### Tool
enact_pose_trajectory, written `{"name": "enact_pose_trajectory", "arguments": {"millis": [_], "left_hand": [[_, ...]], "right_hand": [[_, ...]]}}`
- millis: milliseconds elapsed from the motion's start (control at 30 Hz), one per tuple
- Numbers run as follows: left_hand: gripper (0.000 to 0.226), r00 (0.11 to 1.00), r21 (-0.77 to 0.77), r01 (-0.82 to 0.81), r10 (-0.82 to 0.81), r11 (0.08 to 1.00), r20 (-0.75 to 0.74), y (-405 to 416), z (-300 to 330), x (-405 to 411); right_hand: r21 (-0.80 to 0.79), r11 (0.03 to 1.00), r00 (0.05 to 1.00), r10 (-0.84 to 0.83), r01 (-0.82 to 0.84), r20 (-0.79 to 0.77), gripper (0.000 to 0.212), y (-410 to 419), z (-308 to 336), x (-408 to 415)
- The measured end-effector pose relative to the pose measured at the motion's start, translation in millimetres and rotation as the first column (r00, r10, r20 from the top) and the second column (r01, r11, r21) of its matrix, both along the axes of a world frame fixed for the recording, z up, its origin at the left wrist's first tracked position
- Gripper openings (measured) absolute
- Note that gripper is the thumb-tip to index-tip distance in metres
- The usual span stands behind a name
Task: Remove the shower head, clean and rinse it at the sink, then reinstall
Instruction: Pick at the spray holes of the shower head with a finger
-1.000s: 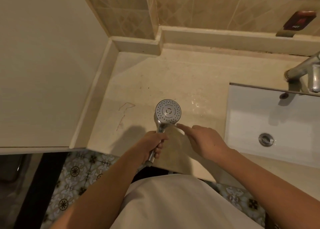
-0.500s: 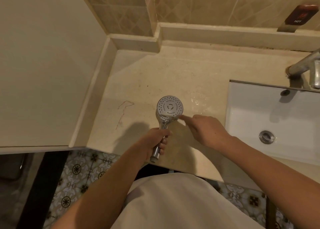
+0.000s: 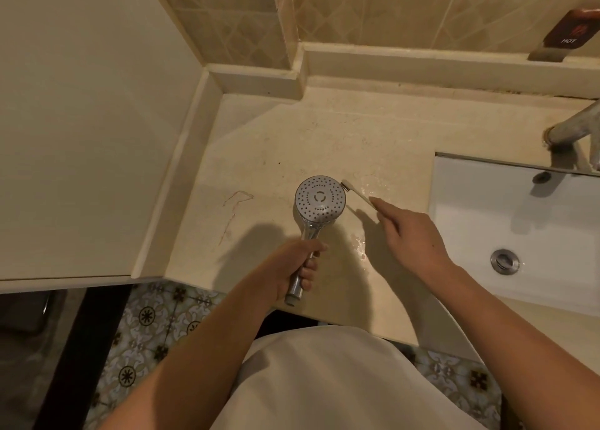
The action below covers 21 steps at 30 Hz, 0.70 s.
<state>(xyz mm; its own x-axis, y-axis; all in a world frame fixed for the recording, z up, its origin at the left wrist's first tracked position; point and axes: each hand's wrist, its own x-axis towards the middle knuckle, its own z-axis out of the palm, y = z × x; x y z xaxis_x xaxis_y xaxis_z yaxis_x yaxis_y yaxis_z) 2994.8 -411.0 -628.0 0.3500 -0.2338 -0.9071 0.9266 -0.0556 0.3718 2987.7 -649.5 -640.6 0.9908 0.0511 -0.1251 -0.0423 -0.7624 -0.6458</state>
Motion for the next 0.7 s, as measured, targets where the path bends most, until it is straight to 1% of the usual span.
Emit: {"name": "enact_pose_trajectory", "arguments": {"millis": [33, 67, 133, 167, 200, 233, 300, 333, 367, 433, 467, 500, 533, 600, 633, 667, 700], "left_hand": [[0.024, 1.000, -0.008, -0.009, 0.009, 1.000, -0.009, -0.7, -0.3, -0.3], [0.025, 1.000, -0.011, -0.016, 0.015, 1.000, -0.020, -1.3, -0.7, -0.9], [0.026, 0.999, -0.007, -0.014, 0.013, 1.000, -0.038, -1.6, -2.3, -1.2], [0.026, 0.999, -0.006, -0.007, 0.007, 1.000, -0.042, -1.2, -2.8, -1.0], [0.026, 0.999, -0.008, -0.002, 0.002, 1.000, -0.044, -0.5, -3.1, -0.5], [0.025, 0.999, -0.013, 0.000, 0.000, 1.000, -0.043, -0.1, -3.6, 0.5], [0.024, 0.999, -0.026, -0.007, 0.006, 1.000, -0.035, 1.5, -3.6, 1.7], [0.024, 0.999, -0.034, -0.015, 0.014, 0.999, -0.035, 2.2, -3.3, 1.7], [0.024, 0.999, -0.045, -0.029, 0.027, 0.999, -0.042, 3.1, -3.1, 1.6], [0.024, 0.995, -0.077, -0.070, 0.065, 0.995, -0.069, 5.6, -4.6, 1.1], [0.025, 0.993, -0.098, -0.095, 0.087, 0.991, -0.085, 7.4, -6.1, 1.0], [0.025, 0.989, -0.120, -0.118, 0.106, 0.986, -0.100, 9.1, -7.6, 1.2], [0.025, 0.986, -0.142, -0.135, 0.120, 0.981, -0.113, 10.5, -8.9, 1.4], [0.025, 0.983, -0.185, -0.153, 0.131, 0.971, -0.126, 13.0, -10.8, 1.9], [0.025, 0.983, -0.206, -0.156, 0.132, 0.966, -0.128, 13.9, -11.4, 2.3], [0.025, 0.981, -0.230, -0.164, 0.135, 0.959, -0.136, 14.9, -11.7, 2.2], [0.026, 0.977, -0.262, -0.181, 0.144, 0.948, -0.155, 16.2, -11.9, 2.4]], "right_hand": [[0.015, 1.000, 1.000, 0.001, -0.001, 0.000, 0.041, -1.1, 1.3, -1.1], [0.029, 0.998, 0.999, 0.053, -0.053, 0.002, 0.041, 1.5, 2.2, -4.0], [-0.007, 0.974, 0.974, 0.227, -0.227, 0.007, 0.042, 15.8, 3.4, -18.7], [-0.044, 0.961, 0.962, 0.273, -0.272, 0.020, 0.043, 22.1, 3.9, -25.6], [-0.069, 0.964, 0.965, 0.260, -0.257, 0.039, 0.043, 23.4, 2.1, -27.3], [-0.065, 0.980, 0.981, 0.191, -0.188, 0.037, 0.042, 20.6, -0.6, -24.8], [0.024, 0.999, 1.000, 0.024, -0.024, 0.003, 0.042, 14.2, -4.5, -19.4], [0.054, 0.999, 1.000, -0.001, 0.002, -0.007, 0.043, 15.3, -4.9, -19.1], [0.045, 0.998, 0.999, 0.032, -0.033, 0.004, 0.043, 20.1, -3.0, -19.3], [-0.021, 0.983, 0.982, 0.181, -0.180, 0.058, 0.043, 35.9, -1.7, -24.9], [-0.044, 0.973, 0.971, 0.228, -0.226, 0.069, 0.043, 42.0, -1.7, -27.4], [-0.060, 0.971, 0.970, 0.235, -0.232, 0.063, 0.043, 44.3, -2.5, -26.7], [-0.068, 0.978, 0.978, 0.201, -0.197, 0.057, 0.042, 42.8, -4.9, -21.9], [-0.041, 0.997, 0.997, 0.073, -0.072, 0.032, 0.043, 36.0, -9.5, -8.6], [-0.021, 0.999, 0.999, 0.043, -0.043, 0.028, 0.044, 34.7, -9.3, -4.9], [-0.017, 0.998, 0.998, 0.057, -0.056, 0.028, 0.044, 35.9, -7.9, -4.2], [-0.032, 0.994, 0.994, 0.107, -0.106, 0.034, 0.044, 39.3, -5.5, -5.1]]}}
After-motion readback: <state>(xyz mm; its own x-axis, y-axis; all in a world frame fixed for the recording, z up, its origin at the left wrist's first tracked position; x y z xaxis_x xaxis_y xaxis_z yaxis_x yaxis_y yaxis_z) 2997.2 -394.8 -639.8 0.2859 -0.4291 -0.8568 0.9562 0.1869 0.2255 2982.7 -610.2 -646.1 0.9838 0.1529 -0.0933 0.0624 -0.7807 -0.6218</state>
